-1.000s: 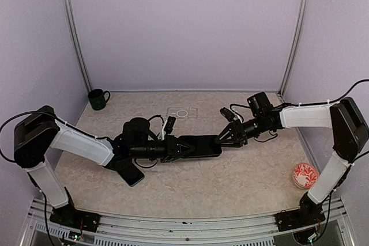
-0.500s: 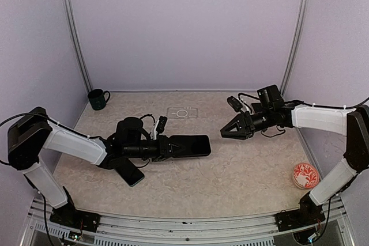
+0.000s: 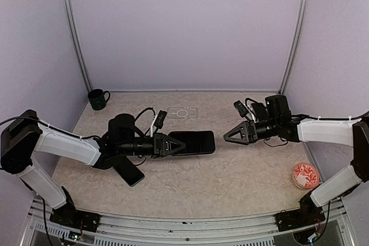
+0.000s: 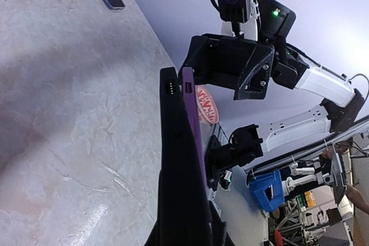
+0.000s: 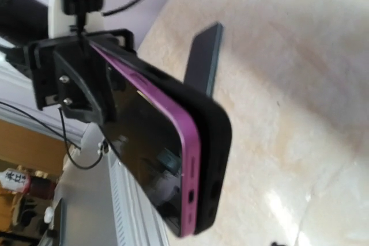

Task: Put the phone into the phone case
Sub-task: Pass from the left arm to the right

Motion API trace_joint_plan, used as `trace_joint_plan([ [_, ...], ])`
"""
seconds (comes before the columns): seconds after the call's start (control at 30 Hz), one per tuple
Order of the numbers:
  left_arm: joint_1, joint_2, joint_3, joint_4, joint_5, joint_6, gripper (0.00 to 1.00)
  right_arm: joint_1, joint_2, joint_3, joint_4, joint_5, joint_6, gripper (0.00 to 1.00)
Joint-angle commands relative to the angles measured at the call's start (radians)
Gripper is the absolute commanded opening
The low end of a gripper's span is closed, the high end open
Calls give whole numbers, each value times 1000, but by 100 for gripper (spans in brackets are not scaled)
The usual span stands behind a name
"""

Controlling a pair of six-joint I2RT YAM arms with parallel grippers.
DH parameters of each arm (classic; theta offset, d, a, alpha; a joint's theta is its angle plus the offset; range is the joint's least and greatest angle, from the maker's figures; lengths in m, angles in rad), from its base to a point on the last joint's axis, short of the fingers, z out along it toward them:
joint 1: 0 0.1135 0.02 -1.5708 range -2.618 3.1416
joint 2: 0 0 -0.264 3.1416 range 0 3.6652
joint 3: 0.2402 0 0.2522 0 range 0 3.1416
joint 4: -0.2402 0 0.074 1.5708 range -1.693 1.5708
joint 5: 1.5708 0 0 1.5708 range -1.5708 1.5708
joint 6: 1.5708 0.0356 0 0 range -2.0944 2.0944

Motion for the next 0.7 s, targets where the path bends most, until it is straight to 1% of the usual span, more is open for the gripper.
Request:
trace_joint_plan([
  [0.0, -2, -51, -8, 182, 101, 22, 2, -9, -80, -22, 177, -2, 0, 63],
  [0.07, -6, -55, -10, 213, 124, 19, 2, -9, -56, -18, 203, -59, 16, 63],
  [0.13, -9, -56, -8, 237, 146, 15, 2, -9, -33, -28, 251, -90, 55, 67],
  [0.2, -14, -55, -4, 257, 166, 10, 2, -9, -24, -48, 325, -120, 103, 72],
  [0.27, -17, -55, -4, 276, 179, 8, 2, -7, -26, -69, 413, -143, 158, 73],
  [0.5, -27, -47, 1, 355, 229, -18, 2, 31, -31, -83, 508, -172, 207, 73],
  [0.67, -27, -33, -1, 429, 253, -54, 2, 70, -15, -91, 581, -195, 243, 70],
])
